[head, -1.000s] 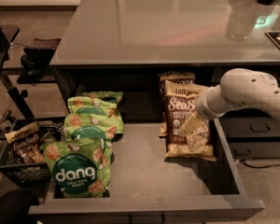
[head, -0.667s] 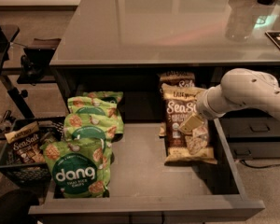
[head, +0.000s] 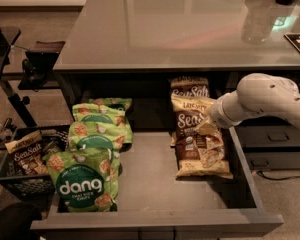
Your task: Pick brown chip bag from top drawer and place on counter
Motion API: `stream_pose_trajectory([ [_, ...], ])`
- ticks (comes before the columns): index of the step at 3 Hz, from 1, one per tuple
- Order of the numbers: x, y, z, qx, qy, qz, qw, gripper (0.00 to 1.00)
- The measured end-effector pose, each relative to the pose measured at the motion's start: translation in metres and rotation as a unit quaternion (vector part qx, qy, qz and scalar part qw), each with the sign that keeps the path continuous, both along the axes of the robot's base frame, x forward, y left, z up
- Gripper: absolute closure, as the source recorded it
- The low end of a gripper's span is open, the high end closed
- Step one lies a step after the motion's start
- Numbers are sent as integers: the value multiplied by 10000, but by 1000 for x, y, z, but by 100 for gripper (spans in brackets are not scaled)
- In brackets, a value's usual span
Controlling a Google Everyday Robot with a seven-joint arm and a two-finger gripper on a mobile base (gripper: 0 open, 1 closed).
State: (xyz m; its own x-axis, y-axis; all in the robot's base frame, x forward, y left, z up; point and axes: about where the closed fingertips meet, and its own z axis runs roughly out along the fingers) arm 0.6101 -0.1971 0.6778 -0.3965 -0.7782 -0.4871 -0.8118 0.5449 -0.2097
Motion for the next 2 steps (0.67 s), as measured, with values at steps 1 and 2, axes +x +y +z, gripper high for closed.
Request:
stream_pose_trajectory([
  [1, 0, 0, 0, 0, 0, 0, 10000, 89],
  [2, 0, 0, 0, 0, 1, 2, 10000, 100],
])
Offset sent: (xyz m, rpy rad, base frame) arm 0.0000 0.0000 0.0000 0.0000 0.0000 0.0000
